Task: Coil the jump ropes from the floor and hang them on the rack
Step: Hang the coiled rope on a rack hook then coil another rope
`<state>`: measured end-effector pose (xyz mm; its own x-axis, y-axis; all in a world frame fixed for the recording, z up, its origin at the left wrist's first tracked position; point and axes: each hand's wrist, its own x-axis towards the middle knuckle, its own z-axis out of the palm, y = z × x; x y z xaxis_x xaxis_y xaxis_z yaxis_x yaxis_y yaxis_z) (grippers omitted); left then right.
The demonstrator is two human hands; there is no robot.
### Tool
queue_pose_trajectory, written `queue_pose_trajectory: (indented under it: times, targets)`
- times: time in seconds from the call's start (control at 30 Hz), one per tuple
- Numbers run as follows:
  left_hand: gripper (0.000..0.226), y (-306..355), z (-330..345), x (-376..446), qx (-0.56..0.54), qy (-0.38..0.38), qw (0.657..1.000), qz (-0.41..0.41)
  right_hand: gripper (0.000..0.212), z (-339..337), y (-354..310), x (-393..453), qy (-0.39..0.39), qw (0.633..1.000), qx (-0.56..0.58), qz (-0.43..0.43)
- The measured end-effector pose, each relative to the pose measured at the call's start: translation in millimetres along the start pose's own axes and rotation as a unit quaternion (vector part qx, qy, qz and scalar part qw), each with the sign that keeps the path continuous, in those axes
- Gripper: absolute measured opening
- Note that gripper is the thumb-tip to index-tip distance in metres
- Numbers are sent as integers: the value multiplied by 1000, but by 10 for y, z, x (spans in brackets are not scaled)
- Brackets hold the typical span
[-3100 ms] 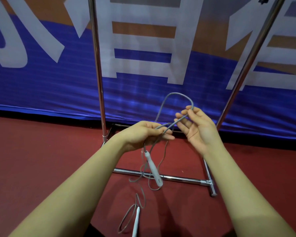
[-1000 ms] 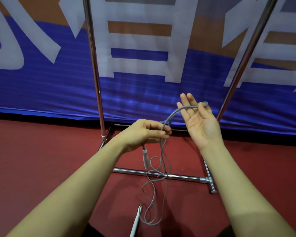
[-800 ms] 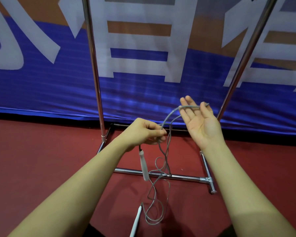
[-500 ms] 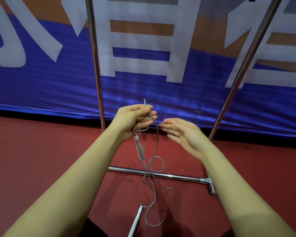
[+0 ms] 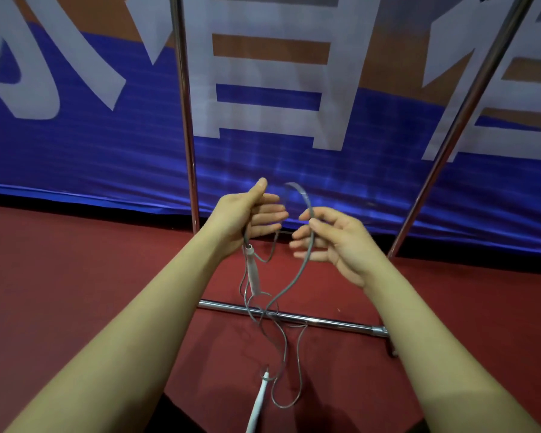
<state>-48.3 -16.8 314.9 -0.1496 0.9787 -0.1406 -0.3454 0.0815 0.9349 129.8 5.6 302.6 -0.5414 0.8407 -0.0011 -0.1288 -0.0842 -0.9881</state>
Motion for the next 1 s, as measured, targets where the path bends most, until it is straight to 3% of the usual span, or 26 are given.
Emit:
queue_pose_trajectory:
  times: [0.13,0.2,0.3,0.47,0.6,0.7,0.83,1.0]
  targets:
    - [24,-89,44,-33,129,-87,986,-67,18,-99,-79,6,82,987,132,-34]
    - [13,-171,50,-50,175,-133,972,-79,18,-147,-90,6,104,976,185,-54]
    - [16,-243,50,-59,252,-182,948,-72,18,-183,-95,12,126,960,239,-77]
    - [12,-283,102,-75,330,-169,928,-25,18,-240,-112,31,159,935,299,-109]
    - [12,-263,144,-53,247,-118,962,-5,18,-295,-87,65,154,940,298,-56]
    - [10,-162,144,-41,115,-85,990,7,20,-293,-21,71,138,968,208,0]
    - [8,-26,148,-54,3,-56,998,18,19,-203,67,59,90,994,39,42]
    - [2,-9,131,-9,-63,20,997,51,20,-42,128,19,-37,991,-100,86]
